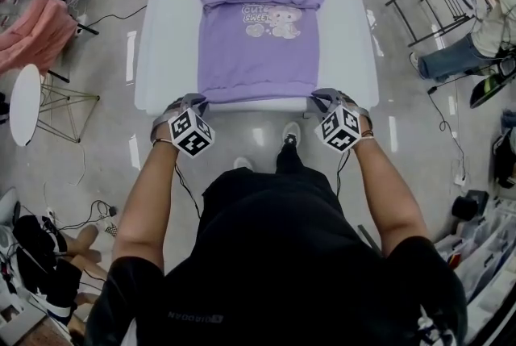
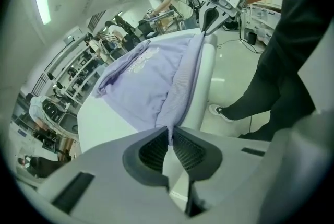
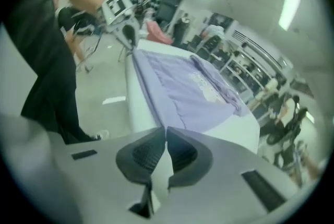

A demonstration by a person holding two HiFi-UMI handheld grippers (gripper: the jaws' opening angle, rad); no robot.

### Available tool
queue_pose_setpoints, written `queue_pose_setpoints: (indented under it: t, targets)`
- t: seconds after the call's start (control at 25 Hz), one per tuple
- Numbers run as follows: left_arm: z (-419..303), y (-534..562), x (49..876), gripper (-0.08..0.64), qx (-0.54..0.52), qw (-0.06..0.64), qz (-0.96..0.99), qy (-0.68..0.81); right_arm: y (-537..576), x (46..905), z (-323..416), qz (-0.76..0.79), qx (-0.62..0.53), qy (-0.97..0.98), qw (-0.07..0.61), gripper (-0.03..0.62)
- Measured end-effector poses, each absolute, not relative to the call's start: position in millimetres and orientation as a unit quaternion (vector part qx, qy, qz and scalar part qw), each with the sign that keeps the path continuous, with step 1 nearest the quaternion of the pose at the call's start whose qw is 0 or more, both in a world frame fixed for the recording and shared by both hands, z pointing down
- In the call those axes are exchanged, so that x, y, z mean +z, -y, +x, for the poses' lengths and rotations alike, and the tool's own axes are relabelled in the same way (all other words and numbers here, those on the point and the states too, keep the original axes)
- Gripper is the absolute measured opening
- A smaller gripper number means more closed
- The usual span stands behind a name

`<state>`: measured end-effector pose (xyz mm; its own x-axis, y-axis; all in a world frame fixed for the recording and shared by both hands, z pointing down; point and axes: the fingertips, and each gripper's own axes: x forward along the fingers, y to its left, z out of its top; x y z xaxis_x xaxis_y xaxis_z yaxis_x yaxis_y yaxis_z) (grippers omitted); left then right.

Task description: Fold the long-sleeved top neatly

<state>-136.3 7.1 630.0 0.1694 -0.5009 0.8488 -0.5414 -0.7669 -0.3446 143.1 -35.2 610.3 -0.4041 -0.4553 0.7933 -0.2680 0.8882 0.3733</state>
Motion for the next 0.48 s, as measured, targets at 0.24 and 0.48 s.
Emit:
queue_pose_setpoints:
  t: [0.24, 0.48]
  targets:
    - [-143, -16, 610, 0.029, 0.493, 0.042, 0.775, 0.393, 17, 589, 173, 0.354, 0.134, 0.856, 0.352, 0.015]
    - [-144, -27, 600, 0.028, 0.459, 0.073, 0.784, 0.412, -5, 583, 176, 0.378, 0.141, 0.852, 0.335, 0.014]
